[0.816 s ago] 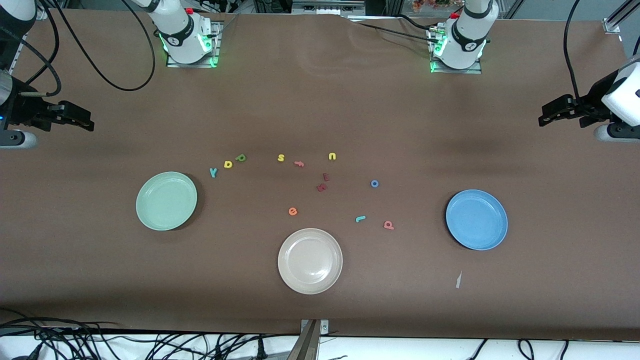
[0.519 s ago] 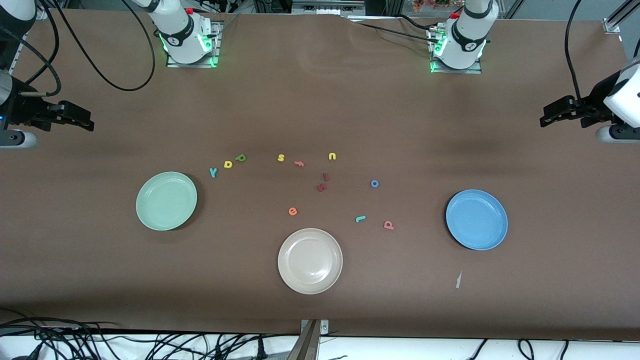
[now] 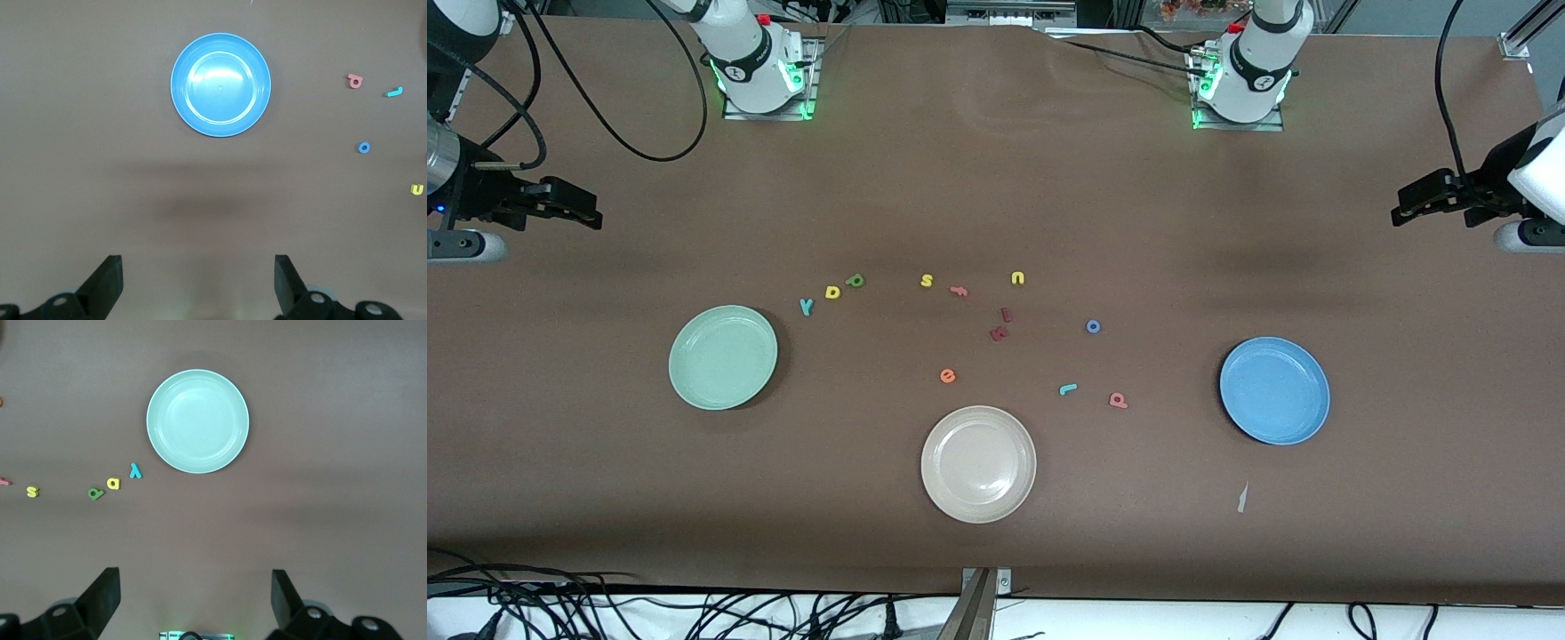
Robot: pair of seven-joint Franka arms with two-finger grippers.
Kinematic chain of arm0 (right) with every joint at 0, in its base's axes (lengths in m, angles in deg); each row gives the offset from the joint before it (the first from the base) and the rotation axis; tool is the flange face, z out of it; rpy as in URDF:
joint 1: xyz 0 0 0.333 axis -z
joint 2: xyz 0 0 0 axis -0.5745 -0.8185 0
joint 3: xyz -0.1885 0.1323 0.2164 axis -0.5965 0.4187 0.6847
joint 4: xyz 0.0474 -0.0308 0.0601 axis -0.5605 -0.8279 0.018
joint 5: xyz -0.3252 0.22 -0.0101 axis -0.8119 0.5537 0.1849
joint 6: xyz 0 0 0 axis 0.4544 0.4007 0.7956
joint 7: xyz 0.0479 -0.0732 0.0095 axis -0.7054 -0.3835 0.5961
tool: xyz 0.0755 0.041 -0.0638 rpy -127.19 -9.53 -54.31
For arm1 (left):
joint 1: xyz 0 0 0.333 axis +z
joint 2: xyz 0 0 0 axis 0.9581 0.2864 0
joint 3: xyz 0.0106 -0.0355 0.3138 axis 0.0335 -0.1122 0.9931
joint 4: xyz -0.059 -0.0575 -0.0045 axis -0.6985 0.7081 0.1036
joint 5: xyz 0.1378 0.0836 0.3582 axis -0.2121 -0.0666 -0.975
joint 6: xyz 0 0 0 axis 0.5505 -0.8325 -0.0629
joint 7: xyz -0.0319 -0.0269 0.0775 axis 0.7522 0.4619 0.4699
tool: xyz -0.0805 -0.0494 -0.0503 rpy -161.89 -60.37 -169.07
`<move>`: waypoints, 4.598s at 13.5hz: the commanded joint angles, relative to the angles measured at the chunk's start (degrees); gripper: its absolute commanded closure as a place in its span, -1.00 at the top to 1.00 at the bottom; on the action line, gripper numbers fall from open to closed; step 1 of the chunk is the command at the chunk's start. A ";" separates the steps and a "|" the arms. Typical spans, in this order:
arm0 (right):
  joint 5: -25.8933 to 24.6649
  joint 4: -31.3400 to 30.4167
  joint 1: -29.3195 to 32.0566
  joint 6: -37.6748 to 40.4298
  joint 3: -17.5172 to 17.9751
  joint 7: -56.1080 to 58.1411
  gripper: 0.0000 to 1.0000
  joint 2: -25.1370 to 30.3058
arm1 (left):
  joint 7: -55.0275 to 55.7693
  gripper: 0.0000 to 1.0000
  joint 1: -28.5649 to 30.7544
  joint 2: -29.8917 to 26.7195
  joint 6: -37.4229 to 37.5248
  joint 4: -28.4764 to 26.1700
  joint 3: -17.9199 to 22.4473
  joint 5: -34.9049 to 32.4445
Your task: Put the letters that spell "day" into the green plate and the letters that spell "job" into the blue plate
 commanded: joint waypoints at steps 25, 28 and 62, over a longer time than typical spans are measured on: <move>0.77 4.02 -0.35 4.78 -1.97 1.06 1.00 0.13 | -0.82 1.00 -0.18 0.46 0.95 1.46 -0.38 -1.24; 0.77 4.11 -0.35 4.70 -1.62 0.62 1.00 0.13 | -0.90 1.00 -0.01 0.46 0.95 1.46 -0.38 -1.24; 0.68 4.11 -0.35 4.70 -1.71 0.62 1.00 0.13 | -0.38 1.00 -0.80 0.90 2.18 1.54 -0.56 -3.35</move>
